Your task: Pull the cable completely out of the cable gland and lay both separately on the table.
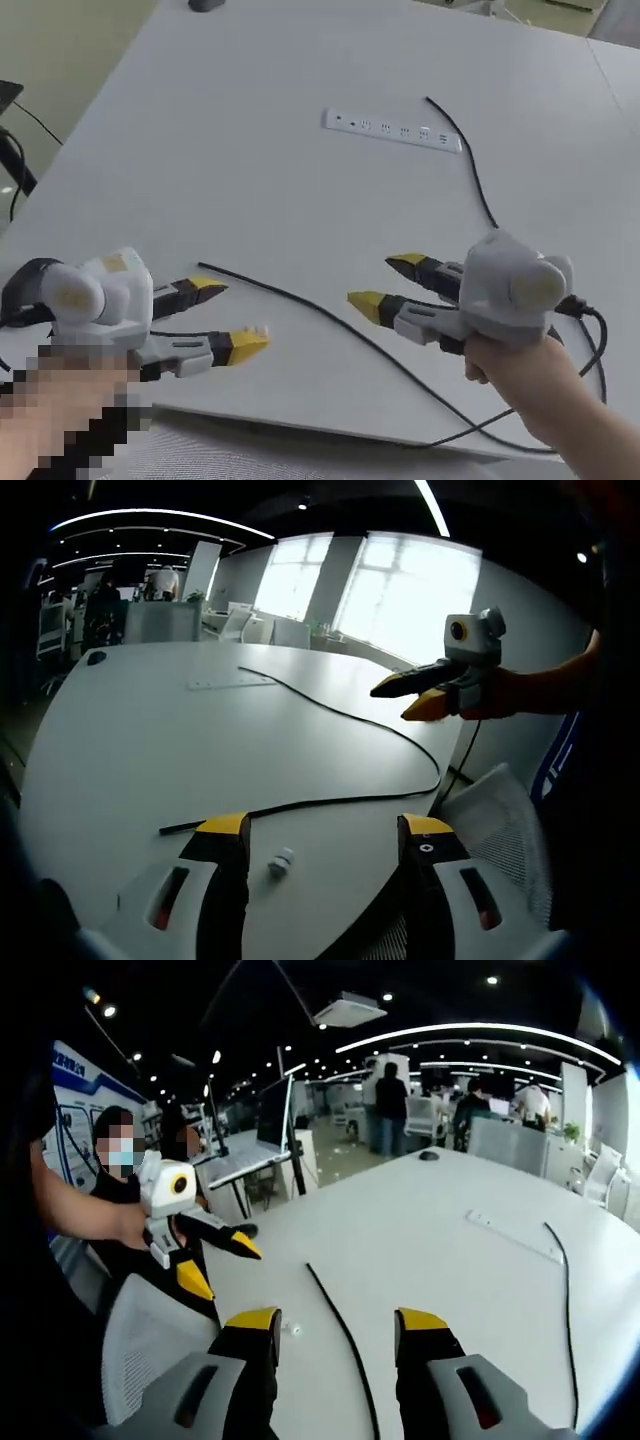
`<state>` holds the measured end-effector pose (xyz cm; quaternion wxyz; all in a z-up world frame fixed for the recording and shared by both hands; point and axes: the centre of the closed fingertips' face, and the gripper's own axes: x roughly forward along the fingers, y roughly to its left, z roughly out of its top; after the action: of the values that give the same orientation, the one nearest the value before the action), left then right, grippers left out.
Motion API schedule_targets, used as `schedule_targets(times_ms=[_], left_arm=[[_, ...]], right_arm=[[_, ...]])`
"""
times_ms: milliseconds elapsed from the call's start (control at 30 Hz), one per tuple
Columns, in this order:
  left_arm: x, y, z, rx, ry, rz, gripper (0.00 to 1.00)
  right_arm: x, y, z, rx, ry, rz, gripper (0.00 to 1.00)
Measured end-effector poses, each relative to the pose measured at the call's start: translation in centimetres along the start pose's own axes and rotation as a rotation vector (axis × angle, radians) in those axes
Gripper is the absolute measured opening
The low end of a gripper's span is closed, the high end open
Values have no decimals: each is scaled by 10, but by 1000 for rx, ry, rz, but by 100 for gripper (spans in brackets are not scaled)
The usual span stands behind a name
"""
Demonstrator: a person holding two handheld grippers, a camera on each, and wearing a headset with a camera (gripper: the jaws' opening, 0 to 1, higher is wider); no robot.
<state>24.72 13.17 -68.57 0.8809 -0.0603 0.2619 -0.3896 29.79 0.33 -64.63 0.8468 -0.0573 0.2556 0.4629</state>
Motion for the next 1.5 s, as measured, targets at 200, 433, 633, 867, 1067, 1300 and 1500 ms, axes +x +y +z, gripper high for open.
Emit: schedule_targets(times_ms=[200,433,633,867,1067,1300,1500], left_arm=[[-8,-4,7,-3,-23,5,66],[-17,-10,12,15,-31,9,70],[-21,-15,5,60,0,3,78],[-22,-13,-8,63,38,20,87],[-24,-7,-13,41,52,40,94],[-27,1,-16,26,66,62,99],[-29,6,-23,36,101,77,99]], right_arm=[[-23,7,-11,35,-29,-19,52],[-41,22,-23,34,-40,-26,63],[-50,26,-35,43,-35,-40,71],[-54,29,-65,39,30,-26,80],[-53,30,-68,76,27,-17,96],[-51,31,-72,77,55,-20,99],[-54,25,-82,80,101,-45,99]])
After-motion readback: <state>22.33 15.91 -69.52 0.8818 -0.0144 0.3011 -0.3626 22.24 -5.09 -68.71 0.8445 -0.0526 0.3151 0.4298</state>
